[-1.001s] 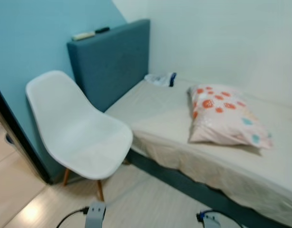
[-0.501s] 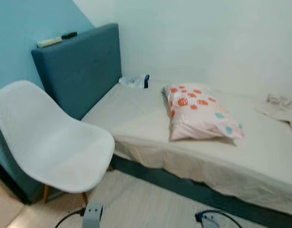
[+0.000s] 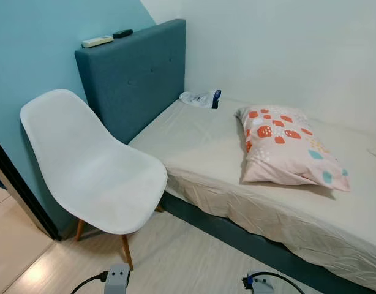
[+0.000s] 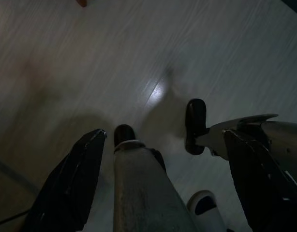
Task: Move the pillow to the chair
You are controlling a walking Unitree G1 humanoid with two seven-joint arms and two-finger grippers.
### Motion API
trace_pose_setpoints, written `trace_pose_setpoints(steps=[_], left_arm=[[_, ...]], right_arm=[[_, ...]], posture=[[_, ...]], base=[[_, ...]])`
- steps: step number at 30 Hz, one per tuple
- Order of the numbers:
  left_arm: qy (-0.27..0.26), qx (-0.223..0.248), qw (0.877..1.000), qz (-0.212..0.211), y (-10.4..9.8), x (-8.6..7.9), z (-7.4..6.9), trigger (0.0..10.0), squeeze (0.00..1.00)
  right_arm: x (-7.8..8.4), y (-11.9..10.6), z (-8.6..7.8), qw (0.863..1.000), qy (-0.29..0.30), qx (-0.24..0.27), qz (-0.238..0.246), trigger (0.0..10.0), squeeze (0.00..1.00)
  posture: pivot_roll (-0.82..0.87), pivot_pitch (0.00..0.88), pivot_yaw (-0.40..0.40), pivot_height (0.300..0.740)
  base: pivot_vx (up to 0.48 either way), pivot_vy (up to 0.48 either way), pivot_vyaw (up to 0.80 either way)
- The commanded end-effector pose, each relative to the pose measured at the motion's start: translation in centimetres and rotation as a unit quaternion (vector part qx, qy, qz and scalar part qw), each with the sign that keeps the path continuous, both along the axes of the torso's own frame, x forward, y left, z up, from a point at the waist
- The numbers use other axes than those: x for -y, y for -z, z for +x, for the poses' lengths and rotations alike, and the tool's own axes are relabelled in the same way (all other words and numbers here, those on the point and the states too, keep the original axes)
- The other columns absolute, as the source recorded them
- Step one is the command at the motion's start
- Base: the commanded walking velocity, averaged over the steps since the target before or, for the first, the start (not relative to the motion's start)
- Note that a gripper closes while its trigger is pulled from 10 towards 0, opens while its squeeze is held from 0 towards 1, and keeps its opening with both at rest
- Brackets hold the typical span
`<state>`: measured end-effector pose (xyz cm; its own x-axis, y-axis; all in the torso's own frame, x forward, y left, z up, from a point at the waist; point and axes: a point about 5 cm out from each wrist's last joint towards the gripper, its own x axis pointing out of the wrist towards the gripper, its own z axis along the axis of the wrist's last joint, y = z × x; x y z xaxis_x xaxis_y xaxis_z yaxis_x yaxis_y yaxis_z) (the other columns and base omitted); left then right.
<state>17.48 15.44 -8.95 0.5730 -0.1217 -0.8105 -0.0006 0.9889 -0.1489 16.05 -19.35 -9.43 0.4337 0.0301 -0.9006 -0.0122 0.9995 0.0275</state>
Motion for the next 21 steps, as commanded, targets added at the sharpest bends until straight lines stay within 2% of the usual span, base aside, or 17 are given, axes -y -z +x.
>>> trace_pose_setpoints(steps=[1,14,19,21], left_arm=[[0.004,-0.012,1.000,0.000,0.25,0.03,-0.50,10.0,0.00],[0.011,-0.018,1.000,-0.004,0.37,0.17,-0.76,10.0,0.00],[0.014,-0.020,1.000,-0.004,0.41,0.18,-0.86,10.0,0.00],[0.015,-0.021,1.000,-0.004,0.43,0.18,-0.89,10.0,0.00]], right_arm=[[0.05,0.02,-0.06,1.000,-0.001,-0.001,-0.001,10.0,0.00],[0.27,0.09,-0.33,1.000,0.004,0.000,-0.004,10.0,0.00],[0.34,0.04,-0.23,1.000,0.005,0.002,-0.004,10.0,0.00],[0.35,0.04,-0.24,1.000,0.005,0.003,-0.003,10.0,0.00]], posture=[[0.01,0.000,-0.025,0.740],[0.00,0.000,-0.013,0.740],[-0.01,0.000,-0.011,0.740],[-0.01,0.000,-0.011,0.740]], base=[[0.000,-0.319,0.00],[0.000,-0.371,0.00],[0.000,0.000,0.00],[0.000,-0.480,0.00]])
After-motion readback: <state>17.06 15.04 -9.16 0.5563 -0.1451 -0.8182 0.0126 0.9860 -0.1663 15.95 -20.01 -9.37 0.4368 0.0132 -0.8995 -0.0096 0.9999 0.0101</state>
